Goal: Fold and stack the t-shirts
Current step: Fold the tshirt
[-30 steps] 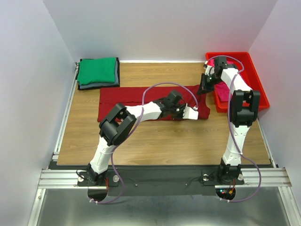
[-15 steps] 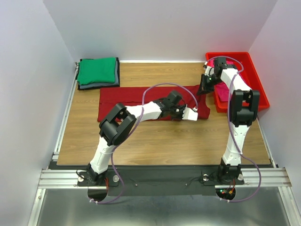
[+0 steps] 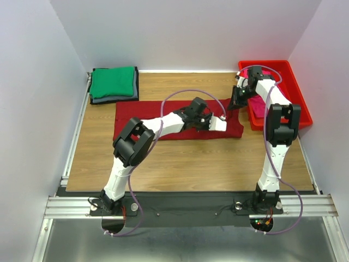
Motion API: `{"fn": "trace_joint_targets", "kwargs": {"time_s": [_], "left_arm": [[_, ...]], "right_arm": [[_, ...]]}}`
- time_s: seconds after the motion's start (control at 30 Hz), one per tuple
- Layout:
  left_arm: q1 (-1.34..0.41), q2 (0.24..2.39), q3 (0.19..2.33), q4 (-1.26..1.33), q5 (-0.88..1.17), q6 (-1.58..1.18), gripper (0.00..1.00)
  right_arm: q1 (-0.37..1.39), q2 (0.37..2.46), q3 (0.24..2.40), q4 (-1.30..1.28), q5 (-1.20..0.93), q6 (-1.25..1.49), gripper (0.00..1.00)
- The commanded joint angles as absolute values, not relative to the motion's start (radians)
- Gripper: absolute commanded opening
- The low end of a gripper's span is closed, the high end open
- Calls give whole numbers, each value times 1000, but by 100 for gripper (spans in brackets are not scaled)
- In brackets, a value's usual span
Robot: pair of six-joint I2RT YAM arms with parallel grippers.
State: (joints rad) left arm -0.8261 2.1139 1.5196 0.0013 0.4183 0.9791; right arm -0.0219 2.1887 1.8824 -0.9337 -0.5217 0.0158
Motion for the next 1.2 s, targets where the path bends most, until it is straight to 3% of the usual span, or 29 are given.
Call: {"fn": "trace_joint_targets", "kwargs": {"time_s": [0.0, 0.8, 1.17], "left_arm": [[-767, 2029, 1595, 17, 453, 973, 0], [-624, 2198, 1825, 64, 506, 1015, 0], [-585, 2263, 1882, 81, 390, 904, 1]], "right_arm": [[-25, 2221, 1933, -922, -566, 26, 1], [-25, 2310, 2066, -882, -612, 172, 2], [-25, 2276, 2060, -877, -554, 187, 22]]}}
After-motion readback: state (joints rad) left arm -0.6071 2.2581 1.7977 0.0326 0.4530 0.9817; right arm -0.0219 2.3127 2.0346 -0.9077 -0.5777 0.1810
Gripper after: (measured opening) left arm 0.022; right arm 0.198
